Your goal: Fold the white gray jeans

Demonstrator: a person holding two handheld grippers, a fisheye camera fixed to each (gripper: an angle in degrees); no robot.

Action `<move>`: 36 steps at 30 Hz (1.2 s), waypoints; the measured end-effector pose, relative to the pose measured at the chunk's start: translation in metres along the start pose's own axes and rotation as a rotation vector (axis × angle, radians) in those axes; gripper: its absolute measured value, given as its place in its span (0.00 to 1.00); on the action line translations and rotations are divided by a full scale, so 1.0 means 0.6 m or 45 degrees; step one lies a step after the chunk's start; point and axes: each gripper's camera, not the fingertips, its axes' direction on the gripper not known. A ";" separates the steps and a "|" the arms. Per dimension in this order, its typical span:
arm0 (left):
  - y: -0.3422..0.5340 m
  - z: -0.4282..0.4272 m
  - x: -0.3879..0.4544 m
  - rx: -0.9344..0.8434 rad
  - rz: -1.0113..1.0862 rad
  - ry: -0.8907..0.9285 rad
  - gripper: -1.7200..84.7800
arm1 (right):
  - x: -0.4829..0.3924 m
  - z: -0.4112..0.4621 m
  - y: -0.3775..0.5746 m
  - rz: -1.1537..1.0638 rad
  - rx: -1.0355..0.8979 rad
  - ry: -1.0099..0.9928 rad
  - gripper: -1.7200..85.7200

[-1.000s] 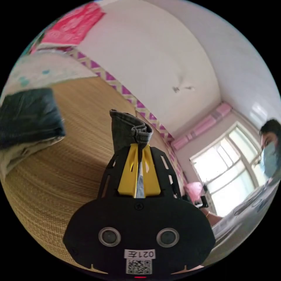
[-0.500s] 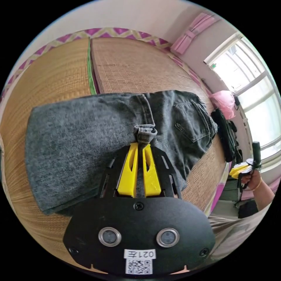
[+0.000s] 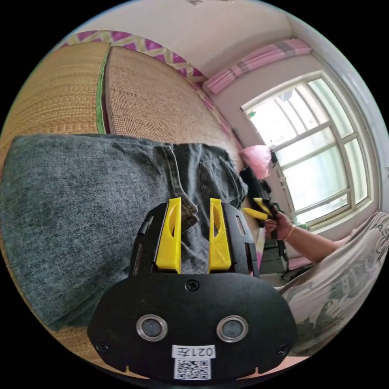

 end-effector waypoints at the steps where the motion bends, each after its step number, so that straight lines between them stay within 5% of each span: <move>1: -0.001 -0.013 0.006 -0.017 0.037 -0.016 0.14 | 0.006 0.004 0.003 0.030 0.032 -0.001 0.19; 9: 0.062 -0.131 0.035 -0.027 0.125 -0.085 0.12 | -0.003 0.056 0.041 0.085 0.357 -0.161 0.15; 16: 0.172 -0.235 0.020 0.046 0.006 -0.111 0.10 | -0.069 0.066 0.066 -0.001 0.333 -0.133 0.10; 22: 0.254 -0.297 -0.001 0.079 0.003 -0.162 0.08 | -0.420 0.123 0.154 -0.729 0.205 0.290 0.09; 27: 0.310 -0.336 -0.036 0.093 -0.013 -0.165 0.08 | -0.717 0.347 0.405 -1.664 0.042 0.766 0.08; 32: 0.373 -0.399 -0.081 0.153 -0.069 -0.194 0.07 | -0.746 0.609 0.612 -2.201 -0.263 0.996 0.08; 36: 0.413 -0.438 -0.114 0.170 -0.124 -0.230 0.07 | -0.651 0.801 0.663 -2.201 -0.689 1.229 0.09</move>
